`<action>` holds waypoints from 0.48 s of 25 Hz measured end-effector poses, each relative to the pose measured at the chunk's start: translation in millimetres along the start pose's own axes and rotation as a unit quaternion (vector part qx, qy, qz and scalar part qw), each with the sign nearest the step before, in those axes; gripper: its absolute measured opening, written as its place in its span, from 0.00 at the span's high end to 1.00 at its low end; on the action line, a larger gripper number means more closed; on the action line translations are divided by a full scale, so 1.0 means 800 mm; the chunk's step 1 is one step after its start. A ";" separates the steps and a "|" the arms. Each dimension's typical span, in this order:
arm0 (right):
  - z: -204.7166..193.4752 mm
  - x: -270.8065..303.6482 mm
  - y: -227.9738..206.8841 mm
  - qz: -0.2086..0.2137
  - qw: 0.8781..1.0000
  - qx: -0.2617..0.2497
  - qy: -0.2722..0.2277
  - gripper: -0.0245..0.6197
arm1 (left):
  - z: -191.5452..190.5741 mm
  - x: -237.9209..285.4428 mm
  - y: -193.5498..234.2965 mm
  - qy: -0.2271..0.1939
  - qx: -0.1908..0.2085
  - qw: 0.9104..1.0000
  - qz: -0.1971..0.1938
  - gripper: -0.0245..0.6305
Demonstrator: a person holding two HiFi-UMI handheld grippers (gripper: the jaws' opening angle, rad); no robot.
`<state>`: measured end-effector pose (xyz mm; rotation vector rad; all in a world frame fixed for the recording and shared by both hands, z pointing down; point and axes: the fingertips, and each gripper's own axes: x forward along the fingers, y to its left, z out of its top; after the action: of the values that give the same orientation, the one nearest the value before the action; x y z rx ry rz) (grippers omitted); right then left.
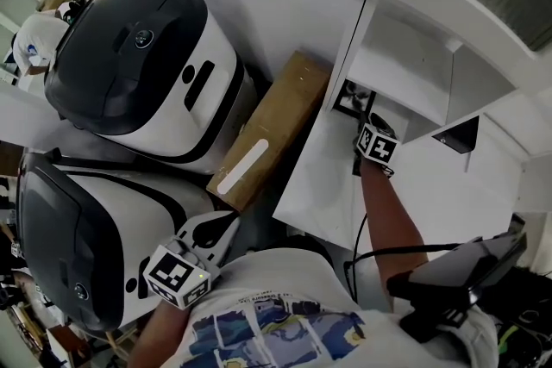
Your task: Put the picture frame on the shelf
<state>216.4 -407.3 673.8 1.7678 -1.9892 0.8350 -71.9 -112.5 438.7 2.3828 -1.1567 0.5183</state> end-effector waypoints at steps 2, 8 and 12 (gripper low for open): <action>-0.001 -0.007 0.003 0.005 1.000 0.004 -0.005 0.77 | -0.002 -0.005 -0.002 -0.003 0.002 1.000 -0.003 0.94; -0.006 -0.042 0.009 0.004 1.000 0.005 -0.010 0.84 | -0.006 -0.021 -0.012 -0.012 0.013 1.000 -0.017 0.94; -0.019 -0.072 0.014 0.006 1.000 0.003 -0.009 0.87 | -0.011 -0.035 -0.019 -0.021 0.020 0.999 -0.032 0.94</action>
<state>212.9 -352.9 647.7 1.7749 -2.0125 0.8311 -77.1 -81.5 428.1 2.4669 -1.0935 0.4759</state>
